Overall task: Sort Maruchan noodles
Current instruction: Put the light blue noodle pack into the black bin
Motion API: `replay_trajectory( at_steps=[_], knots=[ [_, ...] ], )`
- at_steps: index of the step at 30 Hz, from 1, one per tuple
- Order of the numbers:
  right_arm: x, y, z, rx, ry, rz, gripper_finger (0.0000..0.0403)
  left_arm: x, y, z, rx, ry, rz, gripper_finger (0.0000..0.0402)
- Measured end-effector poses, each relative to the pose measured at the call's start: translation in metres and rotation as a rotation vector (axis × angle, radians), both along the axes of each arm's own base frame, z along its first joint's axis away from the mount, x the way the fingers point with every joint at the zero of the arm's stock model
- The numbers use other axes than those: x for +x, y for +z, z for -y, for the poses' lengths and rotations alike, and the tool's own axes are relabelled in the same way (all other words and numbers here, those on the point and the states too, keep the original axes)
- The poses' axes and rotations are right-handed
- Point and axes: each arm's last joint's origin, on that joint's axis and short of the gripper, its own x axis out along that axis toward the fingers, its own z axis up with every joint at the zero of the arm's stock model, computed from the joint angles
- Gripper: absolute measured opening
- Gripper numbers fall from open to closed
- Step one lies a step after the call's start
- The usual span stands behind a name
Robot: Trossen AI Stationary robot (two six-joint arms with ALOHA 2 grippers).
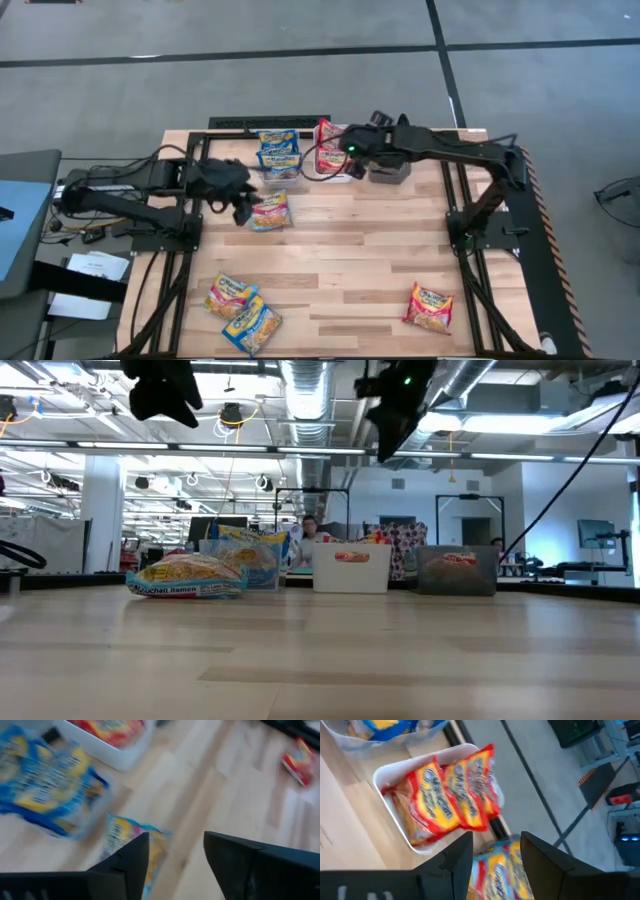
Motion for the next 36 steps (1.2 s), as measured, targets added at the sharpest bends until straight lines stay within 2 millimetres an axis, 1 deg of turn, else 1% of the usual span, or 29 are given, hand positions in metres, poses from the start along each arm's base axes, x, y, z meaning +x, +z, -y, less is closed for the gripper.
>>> replay_trajectory(
  at_steps=[4, 6, 11, 15, 20, 23, 28, 31, 36],
  knots=[
    [-0.023, 0.023, -0.005, 0.001, -0.026, 0.067, 0.0186, -0.001, 0.003, -0.01, -0.006, 0.06, 0.013, 0.0195],
    [-0.034, 0.034, -0.008, 0.002, -0.039, 0.103, 0.0186, 0.0, -0.001, -0.011, -0.008, 0.071, 0.007, 0.0196],
    [-0.06, 0.052, -0.015, 0.012, -0.059, 0.135, 0.0185, 0.003, -0.032, -0.008, -0.04, 0.047, -0.05, 0.0196],
    [-0.073, 0.062, -0.018, 0.005, -0.059, 0.168, 0.0185, 0.005, -0.056, -0.007, -0.052, 0.034, -0.07, 0.0196],
    [-0.076, 0.065, -0.019, 0.012, -0.051, 0.183, 0.0185, 0.009, -0.083, -0.008, -0.048, 0.032, -0.035, 0.0196],
    [-0.074, 0.063, -0.019, 0.031, -0.039, 0.18, 0.0185, 0.009, -0.093, -0.008, -0.046, 0.031, -0.015, 0.0196],
    [-0.07, 0.058, -0.018, 0.051, -0.031, 0.159, 0.0185, 0.012, -0.111, -0.009, -0.004, 0.056, -0.068, 0.0196],
    [-0.07, 0.058, -0.018, 0.055, -0.036, 0.16, 0.0185, 0.018, -0.122, -0.011, 0.034, 0.054, -0.131, 0.0196],
    [-0.07, 0.058, -0.018, 0.064, -0.055, 0.178, 0.0185, 0.033, -0.141, -0.011, 0.029, 0.027, -0.21, 0.0196]
  ],
)
